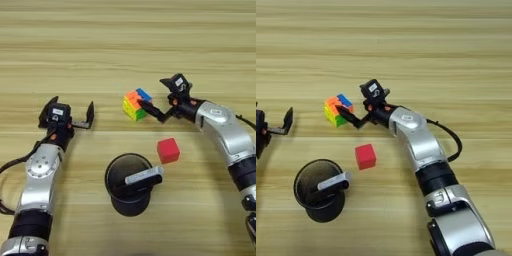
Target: Move the objects on the table
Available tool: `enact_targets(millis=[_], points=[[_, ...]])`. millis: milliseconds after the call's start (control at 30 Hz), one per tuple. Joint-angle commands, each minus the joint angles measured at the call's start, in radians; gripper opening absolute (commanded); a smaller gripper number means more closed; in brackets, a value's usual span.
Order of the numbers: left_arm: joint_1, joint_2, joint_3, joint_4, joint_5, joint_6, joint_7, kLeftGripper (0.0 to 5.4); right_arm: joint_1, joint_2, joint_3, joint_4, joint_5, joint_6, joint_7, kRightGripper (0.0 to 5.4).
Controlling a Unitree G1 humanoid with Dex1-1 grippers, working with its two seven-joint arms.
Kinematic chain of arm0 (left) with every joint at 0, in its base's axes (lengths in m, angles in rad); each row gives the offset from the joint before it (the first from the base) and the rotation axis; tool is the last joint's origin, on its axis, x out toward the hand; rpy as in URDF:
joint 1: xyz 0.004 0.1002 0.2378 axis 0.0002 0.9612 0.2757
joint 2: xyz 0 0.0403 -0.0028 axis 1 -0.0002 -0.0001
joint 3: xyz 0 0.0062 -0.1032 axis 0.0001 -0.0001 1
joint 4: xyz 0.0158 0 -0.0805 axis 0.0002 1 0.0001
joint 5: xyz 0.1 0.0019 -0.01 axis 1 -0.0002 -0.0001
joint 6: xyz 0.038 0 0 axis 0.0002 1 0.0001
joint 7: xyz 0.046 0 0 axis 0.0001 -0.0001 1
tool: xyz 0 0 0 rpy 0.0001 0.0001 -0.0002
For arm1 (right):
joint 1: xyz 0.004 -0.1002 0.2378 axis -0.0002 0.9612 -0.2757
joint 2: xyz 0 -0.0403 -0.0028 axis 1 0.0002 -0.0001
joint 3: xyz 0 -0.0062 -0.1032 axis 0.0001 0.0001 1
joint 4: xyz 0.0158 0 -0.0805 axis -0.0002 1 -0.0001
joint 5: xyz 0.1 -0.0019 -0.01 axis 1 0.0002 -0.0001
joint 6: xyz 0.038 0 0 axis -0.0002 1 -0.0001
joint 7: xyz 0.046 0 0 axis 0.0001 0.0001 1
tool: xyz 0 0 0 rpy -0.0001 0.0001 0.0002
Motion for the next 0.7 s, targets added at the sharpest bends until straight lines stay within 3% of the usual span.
enact_targets(millis=[33, 700], points=[[-0.011, 0.001, 0.002, 0.035, -0.001, -0.028, 0.009, 5.4, -0.035, 0.028, -0.008, 0.039, 0.001, 0.014, -0.008, 5.39], [0.006, -0.006, 0.005, 0.038, -0.017, -0.068, 0.001, 5.4, -0.091, 0.114, 0.033, 0.258, -0.073, -0.031, -0.006, 5.39]])
